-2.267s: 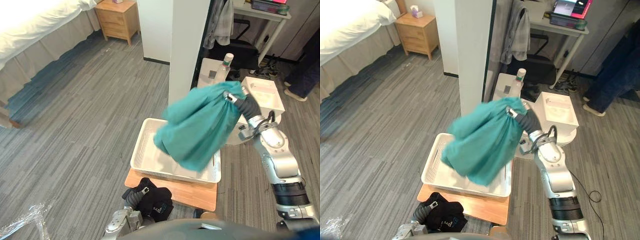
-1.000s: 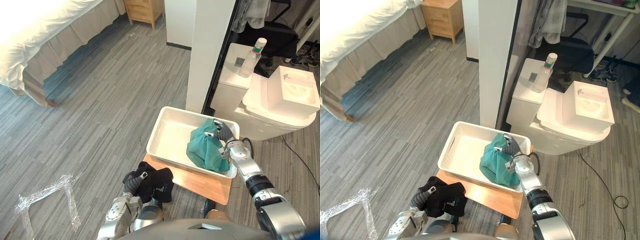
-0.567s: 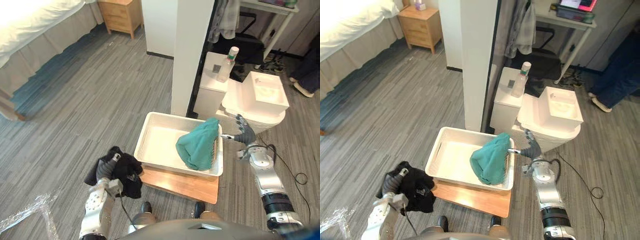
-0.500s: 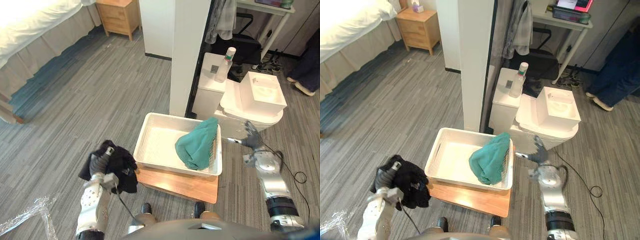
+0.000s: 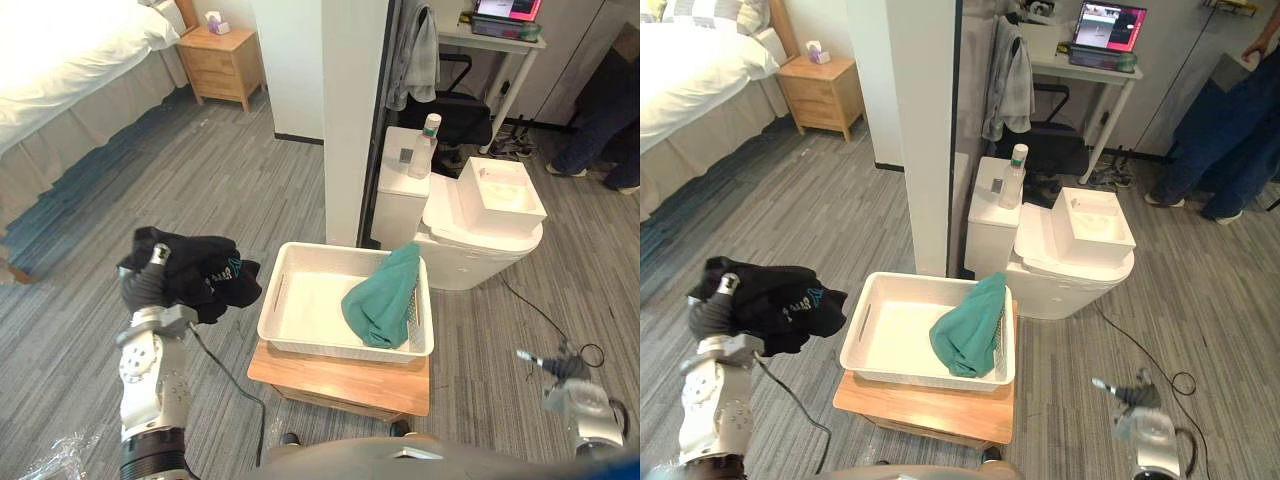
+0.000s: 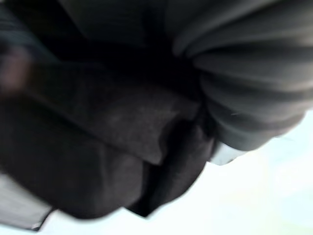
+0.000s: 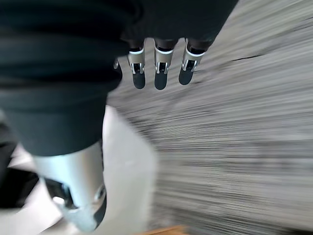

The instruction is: Tidy the bed and pick cloth on bed and put in laundry

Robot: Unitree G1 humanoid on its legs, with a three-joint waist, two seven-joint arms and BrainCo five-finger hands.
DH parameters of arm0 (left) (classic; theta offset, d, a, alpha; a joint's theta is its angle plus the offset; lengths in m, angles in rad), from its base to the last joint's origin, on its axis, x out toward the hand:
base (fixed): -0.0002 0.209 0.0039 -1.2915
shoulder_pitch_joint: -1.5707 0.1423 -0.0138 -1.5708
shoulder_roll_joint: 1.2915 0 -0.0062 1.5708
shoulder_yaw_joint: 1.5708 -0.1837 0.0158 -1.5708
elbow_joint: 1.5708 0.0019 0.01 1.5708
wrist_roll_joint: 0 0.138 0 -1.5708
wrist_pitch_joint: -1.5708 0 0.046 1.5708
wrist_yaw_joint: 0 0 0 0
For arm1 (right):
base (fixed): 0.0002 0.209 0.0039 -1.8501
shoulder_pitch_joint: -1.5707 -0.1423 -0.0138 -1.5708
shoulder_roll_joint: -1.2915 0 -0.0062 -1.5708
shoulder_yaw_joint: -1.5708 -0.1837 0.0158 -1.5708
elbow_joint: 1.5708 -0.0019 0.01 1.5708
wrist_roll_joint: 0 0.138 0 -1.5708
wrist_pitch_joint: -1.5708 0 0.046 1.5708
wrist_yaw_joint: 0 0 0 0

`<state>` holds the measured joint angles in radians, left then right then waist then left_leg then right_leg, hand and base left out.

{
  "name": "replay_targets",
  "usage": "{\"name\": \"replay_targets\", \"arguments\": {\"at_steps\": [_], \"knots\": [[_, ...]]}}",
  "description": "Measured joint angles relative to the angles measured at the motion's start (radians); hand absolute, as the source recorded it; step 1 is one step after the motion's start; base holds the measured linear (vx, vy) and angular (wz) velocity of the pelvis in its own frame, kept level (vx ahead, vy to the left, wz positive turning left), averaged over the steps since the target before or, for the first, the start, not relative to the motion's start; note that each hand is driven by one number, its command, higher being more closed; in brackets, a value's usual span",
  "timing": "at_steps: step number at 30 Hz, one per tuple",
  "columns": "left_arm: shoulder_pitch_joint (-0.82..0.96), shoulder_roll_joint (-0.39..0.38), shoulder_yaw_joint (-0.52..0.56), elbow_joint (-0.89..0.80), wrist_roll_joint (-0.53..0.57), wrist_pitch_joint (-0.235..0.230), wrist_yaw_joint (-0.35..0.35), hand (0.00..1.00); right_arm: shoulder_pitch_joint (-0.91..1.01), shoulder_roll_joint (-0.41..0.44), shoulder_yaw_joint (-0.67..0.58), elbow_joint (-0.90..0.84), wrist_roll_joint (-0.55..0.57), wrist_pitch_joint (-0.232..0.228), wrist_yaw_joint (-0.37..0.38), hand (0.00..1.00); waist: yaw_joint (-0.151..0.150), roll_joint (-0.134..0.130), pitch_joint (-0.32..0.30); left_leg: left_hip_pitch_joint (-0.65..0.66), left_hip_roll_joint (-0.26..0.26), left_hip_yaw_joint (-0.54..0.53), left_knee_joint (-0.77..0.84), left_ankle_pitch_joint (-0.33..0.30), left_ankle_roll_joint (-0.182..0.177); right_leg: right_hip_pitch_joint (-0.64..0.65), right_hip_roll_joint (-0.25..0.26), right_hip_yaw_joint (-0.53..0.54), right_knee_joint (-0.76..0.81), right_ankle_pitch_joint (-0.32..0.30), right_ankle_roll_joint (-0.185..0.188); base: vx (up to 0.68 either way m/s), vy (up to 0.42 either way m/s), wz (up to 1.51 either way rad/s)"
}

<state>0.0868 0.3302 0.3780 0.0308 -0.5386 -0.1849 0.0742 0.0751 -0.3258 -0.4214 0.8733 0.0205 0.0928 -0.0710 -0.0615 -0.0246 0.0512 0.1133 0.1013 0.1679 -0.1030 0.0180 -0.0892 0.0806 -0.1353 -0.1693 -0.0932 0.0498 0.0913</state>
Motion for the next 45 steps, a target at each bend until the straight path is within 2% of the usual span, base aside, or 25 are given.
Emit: {"name": "replay_targets", "arguments": {"at_steps": [3, 7, 12, 14, 19, 20, 25, 27, 35, 40, 45], "knots": [[-0.060, 0.071, 0.006, 0.000, -0.032, -0.001, -0.013, 1.00, 0.030, 0.018, -0.010, 0.070, 0.045, 0.008, 0.010, 0.00, 0.000, 0.023, -0.014, 0.014, 0.000, 0.017, 0.000, -0.010, -0.001, 0.004, 0.001, 0.017, 0.000, 0.002, 0.003, 0.03, 0.010, -0.15], [-0.184, 0.122, -0.034, 0.001, -0.040, -0.001, -0.054, 1.00, 0.050, 0.059, -0.037, 0.094, 0.105, 0.022, 0.042, 0.00, -0.007, 0.030, -0.019, 0.029, 0.005, 0.034, 0.000, -0.015, -0.003, 0.006, 0.008, 0.032, 0.004, 0.000, 0.000, 0.00, -0.006, -0.12], [-0.278, 0.126, -0.127, 0.067, -0.027, -0.001, -0.085, 1.00, 0.085, 0.108, -0.042, 0.097, 0.115, 0.037, 0.088, 0.00, -0.014, 0.033, -0.021, 0.056, 0.010, 0.073, 0.000, -0.024, -0.006, 0.010, 0.016, 0.070, 0.005, -0.007, -0.011, -0.02, -0.005, -0.22], [-0.318, 0.126, -0.165, 0.130, -0.018, -0.001, -0.104, 1.00, 0.103, 0.132, -0.042, 0.107, 0.116, 0.044, 0.106, 0.00, -0.033, 0.033, -0.021, 0.062, 0.013, 0.084, 0.000, -0.028, -0.007, 0.011, 0.019, 0.079, 0.005, -0.007, -0.012, -0.02, 0.001, -0.17], [-0.391, 0.134, -0.241, 0.239, 0.019, 0.002, -0.122, 1.00, 0.156, 0.167, -0.042, 0.107, 0.116, 0.045, 0.130, 0.00, -0.047, 0.036, -0.019, 0.081, 0.021, 0.130, 0.000, -0.044, -0.015, 0.001, 0.032, 0.126, 0.006, -0.007, -0.014, 0.02, 0.007, -0.28], [-0.417, 0.135, -0.263, 0.270, 0.021, 0.003, -0.135, 1.00, 0.164, 0.171, -0.042, 0.107, 0.116, 0.045, 0.135, 0.00, -0.061, 0.038, -0.018, 0.082, 0.021, 0.136, 0.000, -0.045, -0.015, -0.002, 0.033, 0.130, 0.006, -0.007, -0.014, 0.05, 0.006, -0.15], [-0.468, 0.138, -0.328, 0.317, 0.068, 0.005, -0.166, 1.00, 0.190, 0.178, -0.042, 0.107, 0.115, 0.043, 0.147, 0.00, -0.078, 0.047, -0.005, 0.114, 0.027, 0.182, 0.005, -0.062, -0.026, -0.003, 0.046, 0.175, 0.014, -0.004, -0.009, 0.05, 0.014, -0.29], [-0.473, 0.157, -0.350, 0.317, 0.098, 0.004, -0.191, 1.00, 0.192, 0.206, -0.041, 0.107, 0.113, 0.036, 0.154, 0.00, -0.091, 0.047, -0.005, 0.123, 0.037, 0.197, 0.005, -0.067, -0.032, -0.005, 0.058, 0.183, 0.022, -0.009, -0.017, 0.04, -0.013, -0.18], [-0.534, 0.155, -0.431, 0.354, 0.089, 0.004, -0.238, 1.00, 0.196, 0.229, -0.007, 0.106, 0.112, 0.023, 0.166, 0.00, -0.097, 0.057, 0.021, 0.143, 0.044, 0.237, 0.005, -0.071, -0.035, -0.014, 0.071, 0.216, 0.042, -0.014, -0.024, -0.01, -0.021, -0.11], [-0.534, 0.140, -0.492, 0.324, 0.045, 0.005, -0.268, 1.00, 0.199, 0.239, 0.003, 0.106, 0.112, 0.020, 0.157, 0.00, -0.114, 0.058, 0.022, 0.149, 0.044, 0.264, 0.005, -0.073, -0.037, -0.031, 0.077, 0.241, 0.059, -0.017, -0.029, -0.04, -0.026, -0.18], [-0.540, 0.052, -0.523, 0.217, 0.005, 0.058, -0.269, 1.00, 0.207, 0.239, 0.002, 0.108, 0.112, 0.020, 0.149, 0.00, -0.114, 0.057, 0.023, 0.154, 0.046, 0.284, 0.001, -0.077, -0.042, -0.037, 0.081, 0.275, 0.059, -0.011, -0.018, -0.01, -0.018, -0.12]]}}
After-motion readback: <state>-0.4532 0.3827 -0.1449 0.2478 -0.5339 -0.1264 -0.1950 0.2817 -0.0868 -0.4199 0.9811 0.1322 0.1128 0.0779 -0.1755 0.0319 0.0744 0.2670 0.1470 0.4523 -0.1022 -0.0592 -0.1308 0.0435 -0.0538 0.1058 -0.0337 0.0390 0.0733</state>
